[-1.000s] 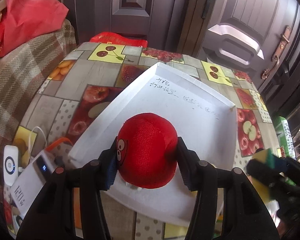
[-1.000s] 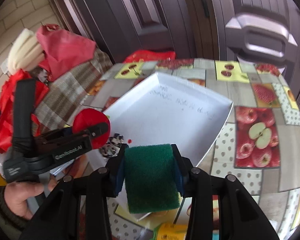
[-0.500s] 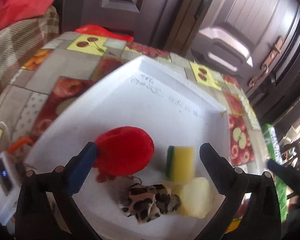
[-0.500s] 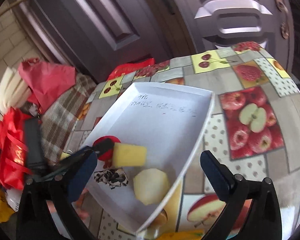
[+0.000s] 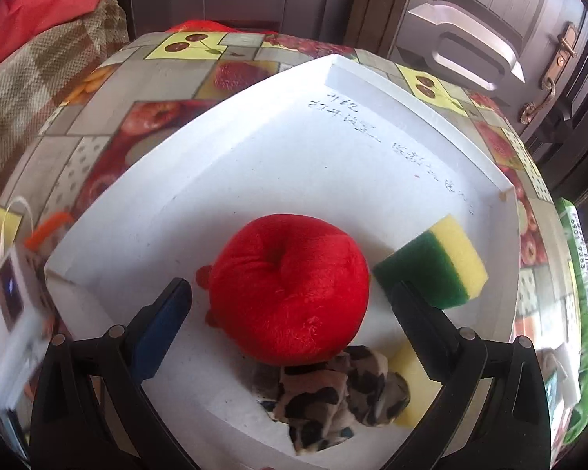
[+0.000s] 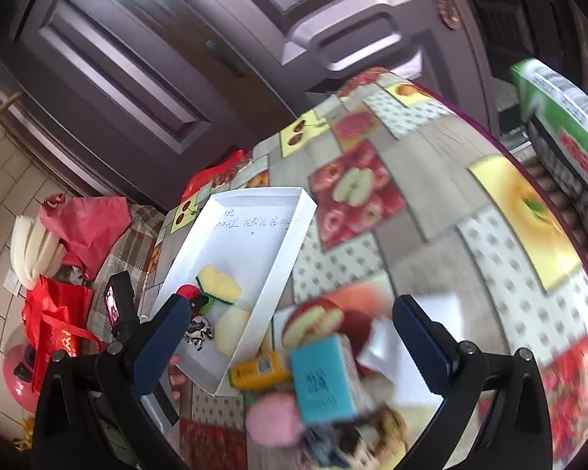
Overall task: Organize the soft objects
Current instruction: 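Open both tools to drop the red ball and green sponge into the box, then reach the right tool to the braided rope toy and grasp it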
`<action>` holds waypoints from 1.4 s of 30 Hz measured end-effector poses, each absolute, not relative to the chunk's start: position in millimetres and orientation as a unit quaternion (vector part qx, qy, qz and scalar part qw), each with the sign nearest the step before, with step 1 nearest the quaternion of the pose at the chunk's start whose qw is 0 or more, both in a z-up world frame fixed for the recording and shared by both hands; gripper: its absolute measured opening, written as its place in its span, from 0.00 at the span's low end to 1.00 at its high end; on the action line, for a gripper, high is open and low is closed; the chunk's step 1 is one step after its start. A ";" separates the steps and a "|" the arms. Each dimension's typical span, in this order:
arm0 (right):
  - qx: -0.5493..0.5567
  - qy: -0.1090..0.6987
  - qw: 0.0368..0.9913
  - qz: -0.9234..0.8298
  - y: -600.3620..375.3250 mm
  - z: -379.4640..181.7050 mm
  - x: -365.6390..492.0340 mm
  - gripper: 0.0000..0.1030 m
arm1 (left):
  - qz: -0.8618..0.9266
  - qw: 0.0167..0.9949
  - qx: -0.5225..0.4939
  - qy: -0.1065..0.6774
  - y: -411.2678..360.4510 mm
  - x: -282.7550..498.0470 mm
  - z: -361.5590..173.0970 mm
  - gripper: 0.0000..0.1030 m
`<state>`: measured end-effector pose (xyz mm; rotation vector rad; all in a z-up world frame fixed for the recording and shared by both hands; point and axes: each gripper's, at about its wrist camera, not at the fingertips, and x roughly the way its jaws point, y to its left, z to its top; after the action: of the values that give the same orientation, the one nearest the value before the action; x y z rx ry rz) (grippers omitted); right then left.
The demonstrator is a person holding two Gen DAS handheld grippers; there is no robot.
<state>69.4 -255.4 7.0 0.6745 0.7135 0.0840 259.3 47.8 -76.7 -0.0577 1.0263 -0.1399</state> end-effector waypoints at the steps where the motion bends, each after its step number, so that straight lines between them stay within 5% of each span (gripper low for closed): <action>1: 0.325 0.343 0.881 0.039 -258.1 6.6 61.6 1.00 | -0.066 0.868 -0.037 0.491 46.6 251.5 -77.8 1.00; 14: 0.262 0.316 0.911 0.030 -262.0 25.7 16.2 1.00 | -0.063 0.883 -0.130 0.447 76.5 199.4 -52.8 1.00; 21: 0.166 0.333 0.928 -0.035 -265.9 10.2 2.9 1.00 | -0.114 0.909 -0.065 0.395 60.7 138.5 -3.4 1.00; 26: 0.167 0.385 0.906 -0.051 -276.2 -21.2 -2.3 1.00 | -0.205 0.883 -0.008 0.422 14.8 101.4 -15.2 1.00; 35: 0.125 0.439 0.889 0.047 -246.1 -63.0 0.3 0.79 | -0.258 0.830 0.054 0.492 -13.4 68.1 -52.9 0.99; 42: 0.108 0.452 0.881 0.089 -222.0 -76.3 27.8 0.73 | -0.263 0.828 0.070 0.490 -16.3 59.9 -51.8 0.99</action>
<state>27.8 -222.0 -76.3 0.2247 0.9419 0.1848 59.9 -16.3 -51.8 0.1493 1.0398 -0.5587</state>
